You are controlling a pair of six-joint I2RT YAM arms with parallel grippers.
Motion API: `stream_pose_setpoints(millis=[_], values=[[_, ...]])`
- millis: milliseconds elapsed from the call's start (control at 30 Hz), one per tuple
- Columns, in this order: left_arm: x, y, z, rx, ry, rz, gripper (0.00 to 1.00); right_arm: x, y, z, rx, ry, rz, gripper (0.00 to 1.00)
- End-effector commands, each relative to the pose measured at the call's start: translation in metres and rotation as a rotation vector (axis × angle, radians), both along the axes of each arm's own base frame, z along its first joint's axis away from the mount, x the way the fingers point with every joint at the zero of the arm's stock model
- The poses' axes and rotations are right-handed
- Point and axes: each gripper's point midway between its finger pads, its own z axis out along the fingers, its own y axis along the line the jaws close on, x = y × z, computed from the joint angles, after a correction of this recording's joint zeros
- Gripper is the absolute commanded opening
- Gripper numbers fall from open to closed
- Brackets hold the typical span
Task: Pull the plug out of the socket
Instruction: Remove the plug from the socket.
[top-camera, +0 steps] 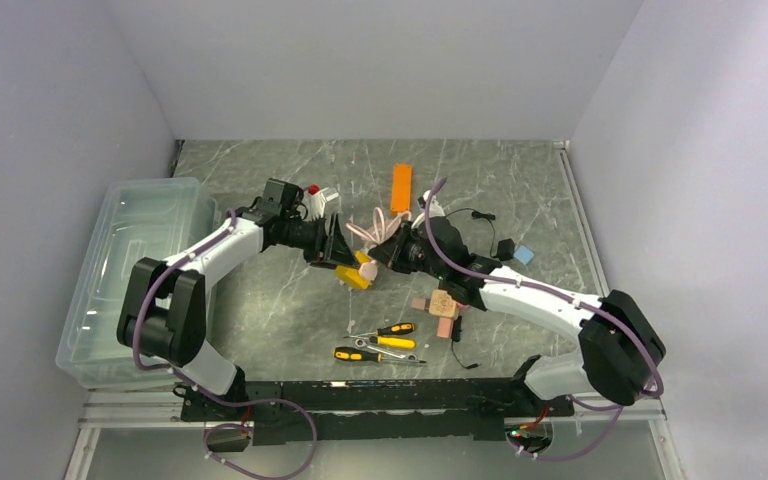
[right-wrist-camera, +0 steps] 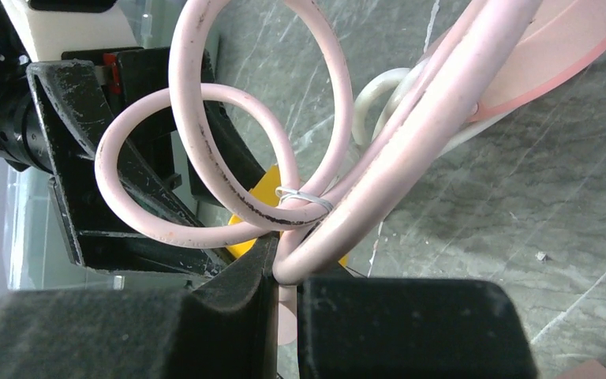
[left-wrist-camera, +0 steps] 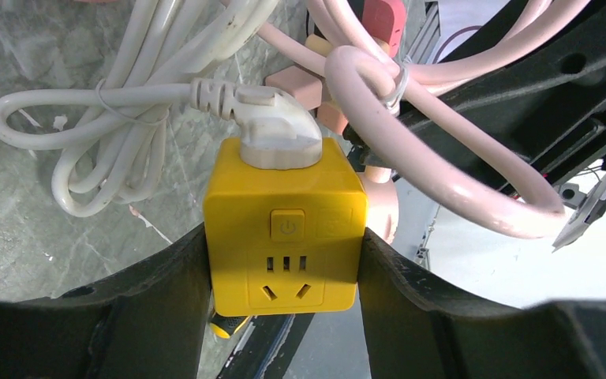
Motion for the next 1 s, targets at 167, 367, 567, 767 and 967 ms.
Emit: stream_pose_setpoints(millis=[167,367,567,767,967], values=[[0.016,0.012,0.002,0.2,-0.247,0.015,0.0,0.031,-0.024,-0.013,-0.04,0.096,-0.003,0.0],[0.02,0.02,-0.007,0.295,-0.253,0.053,0.0,0.035,-0.017,-0.018,-0.009,0.121,0.011,0.0],[0.029,0.03,-0.016,0.31,-0.181,0.127,0.0,0.028,-0.02,-0.015,-0.001,0.102,-0.022,0.0],[0.036,0.035,-0.017,0.224,-0.105,0.168,0.0,0.011,-0.019,-0.013,-0.026,0.066,-0.053,0.0],[0.036,0.035,-0.012,0.215,-0.125,0.171,0.0,0.01,-0.029,-0.01,-0.047,0.044,-0.088,0.0]])
